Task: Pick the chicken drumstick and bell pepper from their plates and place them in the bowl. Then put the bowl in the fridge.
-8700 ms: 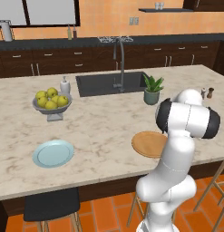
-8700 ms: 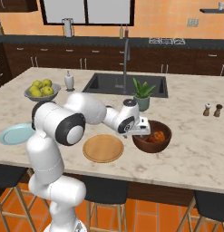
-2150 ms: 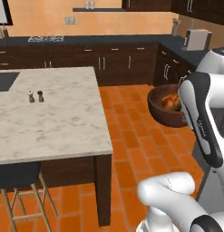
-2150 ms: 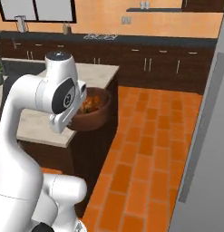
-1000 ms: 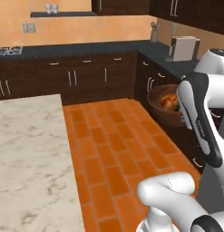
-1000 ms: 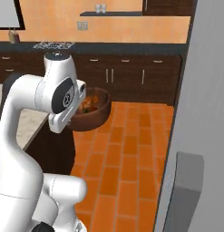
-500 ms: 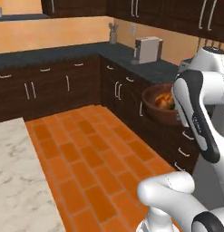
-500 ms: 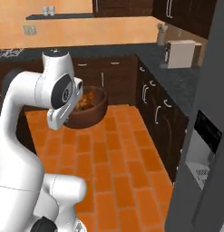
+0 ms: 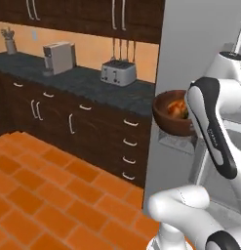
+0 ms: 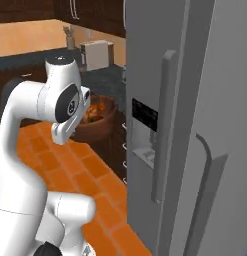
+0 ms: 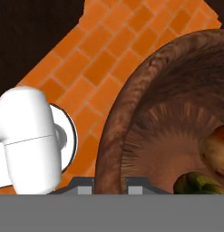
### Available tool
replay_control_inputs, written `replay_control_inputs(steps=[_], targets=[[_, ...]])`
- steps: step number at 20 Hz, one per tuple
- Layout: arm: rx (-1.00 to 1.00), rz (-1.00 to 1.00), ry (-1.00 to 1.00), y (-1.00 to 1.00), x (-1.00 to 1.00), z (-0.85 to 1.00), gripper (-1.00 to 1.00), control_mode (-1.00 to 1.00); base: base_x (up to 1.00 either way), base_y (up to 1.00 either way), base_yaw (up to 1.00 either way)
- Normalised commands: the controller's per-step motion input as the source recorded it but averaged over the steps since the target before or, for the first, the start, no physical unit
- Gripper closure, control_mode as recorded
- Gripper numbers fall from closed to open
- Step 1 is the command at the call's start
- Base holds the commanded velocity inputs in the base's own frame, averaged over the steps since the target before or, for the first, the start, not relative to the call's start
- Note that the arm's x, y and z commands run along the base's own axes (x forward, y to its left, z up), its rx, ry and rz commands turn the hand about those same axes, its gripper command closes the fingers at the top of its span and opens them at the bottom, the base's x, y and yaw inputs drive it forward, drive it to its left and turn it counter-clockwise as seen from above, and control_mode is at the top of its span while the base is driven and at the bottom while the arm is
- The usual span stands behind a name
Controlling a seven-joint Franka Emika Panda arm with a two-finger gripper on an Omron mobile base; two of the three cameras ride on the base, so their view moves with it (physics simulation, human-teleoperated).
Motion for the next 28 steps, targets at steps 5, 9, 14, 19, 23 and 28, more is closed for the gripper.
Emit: replay_control_inputs(steps=[5,9,14,19,23,28], targets=[[0.0,0.0,0.0,0.0,0.0,0.0,1.0,1.0,0.05,0.45,-0.8],[0.0,0.0,0.0,0.0,0.0,0.0,1.0,1.0,0.0,0.49,-0.77],[0.0,0.0,0.0,0.0,0.0,0.0,1.0,1.0,0.0,0.44,-0.71],[0.0,0.0,0.0,0.0,0.0,0.0,1.0,1.0,0.42,0.13,-0.37],[0.0,0.0,0.0,0.0,0.0,0.0,1.0,1.0,0.71,-0.02,-0.03],[0.0,0.0,0.0,0.0,0.0,0.0,1.0,1.0,0.55,-0.1,0.0]])
